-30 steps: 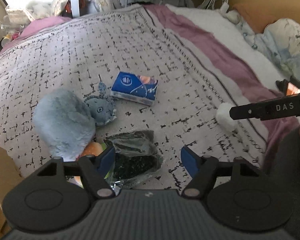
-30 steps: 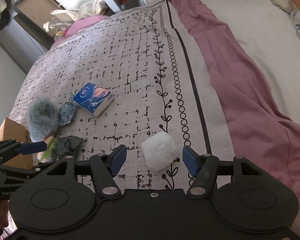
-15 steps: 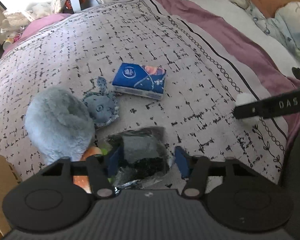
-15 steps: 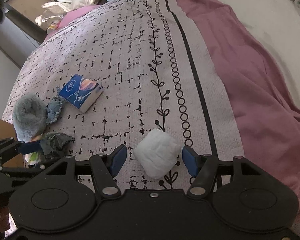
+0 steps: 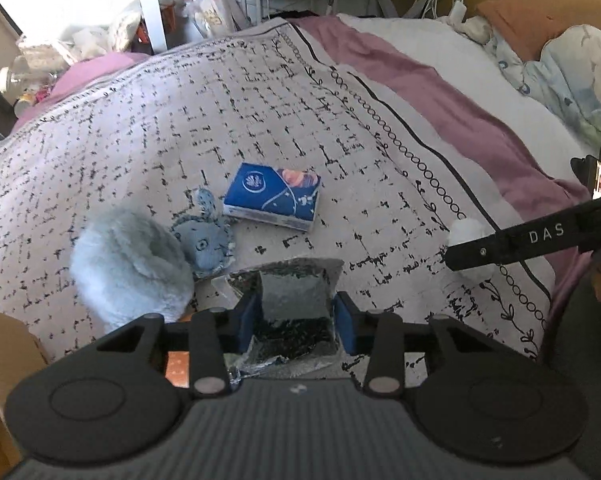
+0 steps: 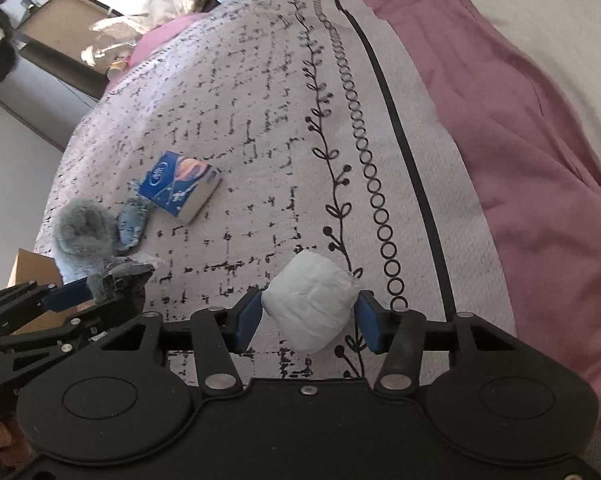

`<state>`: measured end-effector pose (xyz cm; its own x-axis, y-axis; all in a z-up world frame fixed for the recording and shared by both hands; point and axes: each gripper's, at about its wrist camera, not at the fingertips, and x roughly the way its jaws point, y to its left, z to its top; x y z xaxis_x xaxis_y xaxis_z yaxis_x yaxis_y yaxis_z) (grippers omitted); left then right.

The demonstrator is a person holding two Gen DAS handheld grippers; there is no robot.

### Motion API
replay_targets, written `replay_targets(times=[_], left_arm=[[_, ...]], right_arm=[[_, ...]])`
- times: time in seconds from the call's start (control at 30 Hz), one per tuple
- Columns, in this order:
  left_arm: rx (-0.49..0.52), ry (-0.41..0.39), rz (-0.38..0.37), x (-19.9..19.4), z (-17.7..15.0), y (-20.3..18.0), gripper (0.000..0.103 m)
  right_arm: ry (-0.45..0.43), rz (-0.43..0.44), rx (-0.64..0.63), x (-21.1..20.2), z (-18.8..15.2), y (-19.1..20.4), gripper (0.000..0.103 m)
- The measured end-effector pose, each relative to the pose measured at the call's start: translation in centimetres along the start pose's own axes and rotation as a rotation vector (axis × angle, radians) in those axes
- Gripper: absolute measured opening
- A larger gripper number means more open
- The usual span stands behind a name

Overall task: Organize soft objects
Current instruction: 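Carry bag and ball into cardboard box and open both grippers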

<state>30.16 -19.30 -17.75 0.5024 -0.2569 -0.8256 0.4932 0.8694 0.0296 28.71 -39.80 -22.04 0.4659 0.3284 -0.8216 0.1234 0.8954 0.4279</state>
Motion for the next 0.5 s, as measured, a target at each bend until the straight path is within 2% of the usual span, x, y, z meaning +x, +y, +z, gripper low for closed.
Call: replay_targets(times=[0.17, 0.5], left_arm=[[-0.002, -0.028, 0.006, -1.7, 0.0, 0.1, 0.04], [-0.036, -0.101, 0.01, -6.0, -0.6, 1.3, 0.04]], right_arm=[[-0.054, -0.03, -0.071, -1.9, -0.1, 1.5, 0.05], [-0.116, -0.034, -0.152, -4.7, -0.8, 5.3, 0.05]])
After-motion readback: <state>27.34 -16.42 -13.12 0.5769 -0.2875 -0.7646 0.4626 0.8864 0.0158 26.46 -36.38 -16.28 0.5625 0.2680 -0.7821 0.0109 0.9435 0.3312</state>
